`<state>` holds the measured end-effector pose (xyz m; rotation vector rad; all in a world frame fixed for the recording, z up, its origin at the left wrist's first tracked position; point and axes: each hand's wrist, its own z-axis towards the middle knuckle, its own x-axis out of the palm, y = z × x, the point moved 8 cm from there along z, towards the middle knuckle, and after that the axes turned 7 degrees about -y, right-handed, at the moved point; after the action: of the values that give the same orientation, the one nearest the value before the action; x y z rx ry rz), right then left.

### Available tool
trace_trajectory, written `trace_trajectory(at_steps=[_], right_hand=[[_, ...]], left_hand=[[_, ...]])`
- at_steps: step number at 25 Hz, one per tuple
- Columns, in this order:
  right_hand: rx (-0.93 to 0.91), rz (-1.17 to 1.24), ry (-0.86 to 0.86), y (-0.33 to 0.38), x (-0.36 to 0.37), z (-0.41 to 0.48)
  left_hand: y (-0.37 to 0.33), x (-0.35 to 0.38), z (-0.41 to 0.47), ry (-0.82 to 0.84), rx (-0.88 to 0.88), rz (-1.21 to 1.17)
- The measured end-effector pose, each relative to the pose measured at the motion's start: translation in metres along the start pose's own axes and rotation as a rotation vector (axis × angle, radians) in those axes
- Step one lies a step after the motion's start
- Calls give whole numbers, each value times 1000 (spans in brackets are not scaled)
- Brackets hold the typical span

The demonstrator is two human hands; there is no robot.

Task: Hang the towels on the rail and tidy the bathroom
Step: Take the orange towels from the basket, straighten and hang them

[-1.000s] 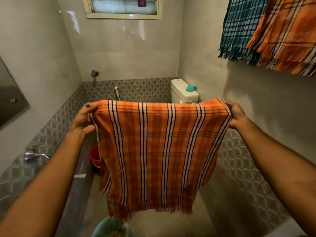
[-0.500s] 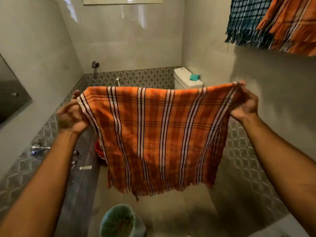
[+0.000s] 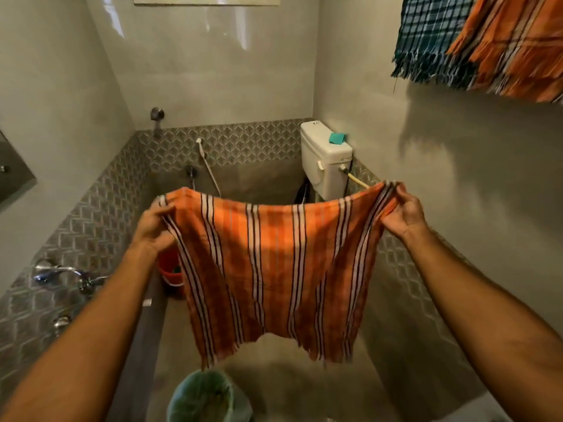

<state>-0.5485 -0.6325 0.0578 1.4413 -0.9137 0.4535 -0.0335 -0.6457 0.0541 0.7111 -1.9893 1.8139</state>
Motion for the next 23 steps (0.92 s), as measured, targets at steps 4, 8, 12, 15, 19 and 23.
trace_trajectory(at_steps=[4,8,12,15,19,23], right_hand=[[-2,120,68,8,-19,7],[346,-297,44,-64,-45,-8],[240,-379,-181,-70,-45,-2],[145,-367,-265,-50,-57,8],[174,-510,-284,-36,-67,9],[234,-931,-357,-32,-76,5]], left_hand=[[-21,-9,-4,250,-56,-242],[31,-22,-11,84,-174,-45],[31,-34,-5,-160,-255,288],[11,-57,0,-234,-258,503],[-9,-76,1,-371,-228,525],[-15,-85,-5,-534,-106,686]])
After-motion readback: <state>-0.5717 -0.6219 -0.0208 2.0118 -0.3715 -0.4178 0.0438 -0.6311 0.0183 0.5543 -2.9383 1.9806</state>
